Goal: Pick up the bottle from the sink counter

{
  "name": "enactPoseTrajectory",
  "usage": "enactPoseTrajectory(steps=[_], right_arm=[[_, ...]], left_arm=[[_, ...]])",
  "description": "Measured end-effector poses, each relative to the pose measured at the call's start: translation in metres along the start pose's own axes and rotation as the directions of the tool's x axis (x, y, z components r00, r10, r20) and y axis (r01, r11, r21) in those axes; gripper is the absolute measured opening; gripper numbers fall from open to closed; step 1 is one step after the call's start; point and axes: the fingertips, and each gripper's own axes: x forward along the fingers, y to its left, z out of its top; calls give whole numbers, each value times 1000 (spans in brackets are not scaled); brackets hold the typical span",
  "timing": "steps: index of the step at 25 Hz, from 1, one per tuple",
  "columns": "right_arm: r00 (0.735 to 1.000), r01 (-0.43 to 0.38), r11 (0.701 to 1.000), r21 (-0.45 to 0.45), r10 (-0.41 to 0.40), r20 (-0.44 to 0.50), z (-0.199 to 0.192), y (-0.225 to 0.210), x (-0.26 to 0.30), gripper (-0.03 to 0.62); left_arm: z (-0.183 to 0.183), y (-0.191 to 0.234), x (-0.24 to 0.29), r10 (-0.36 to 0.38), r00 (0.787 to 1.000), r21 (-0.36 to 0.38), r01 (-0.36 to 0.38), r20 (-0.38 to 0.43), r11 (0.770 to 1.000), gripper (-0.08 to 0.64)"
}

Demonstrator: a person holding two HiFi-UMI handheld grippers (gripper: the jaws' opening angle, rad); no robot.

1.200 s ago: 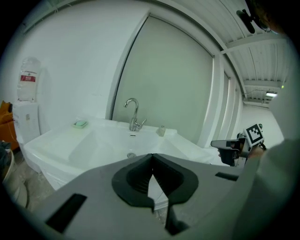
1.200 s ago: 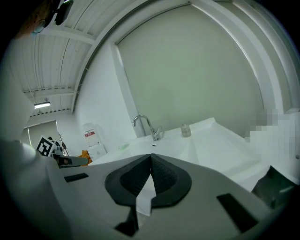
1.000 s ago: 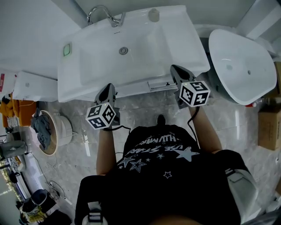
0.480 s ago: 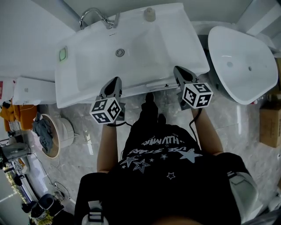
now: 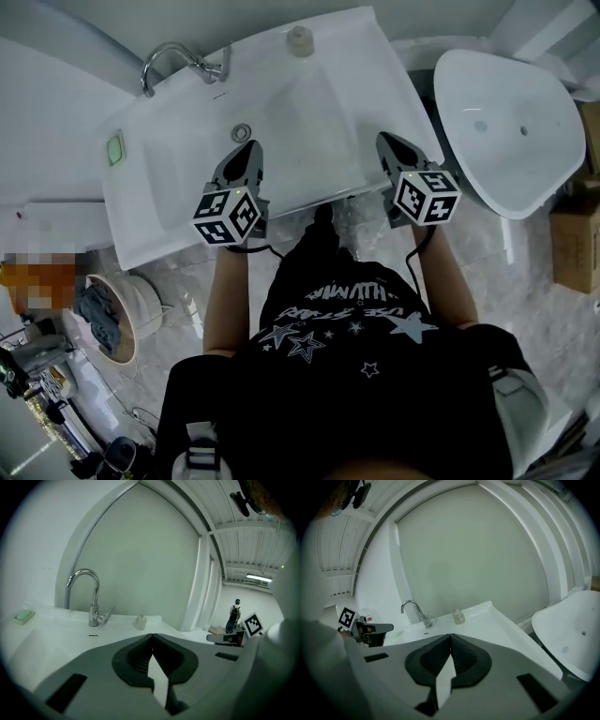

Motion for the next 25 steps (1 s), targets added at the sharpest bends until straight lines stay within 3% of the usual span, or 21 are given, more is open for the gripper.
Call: enactPoseTrajectory(steps=[10, 23, 25], right_arm=[[998, 58, 998, 9, -58, -6, 37, -26, 63, 6], [994, 103, 995, 1, -103, -35, 52, -48, 107, 6], [993, 114, 994, 1, -114, -41, 53, -51, 112, 6]], left_arm=[[55, 13, 96, -131, 991, 5, 131, 17, 991, 8], [63, 16, 192, -203, 979, 91, 205, -23, 975, 10], [64, 18, 204, -211, 977, 101, 212, -14, 972, 39]])
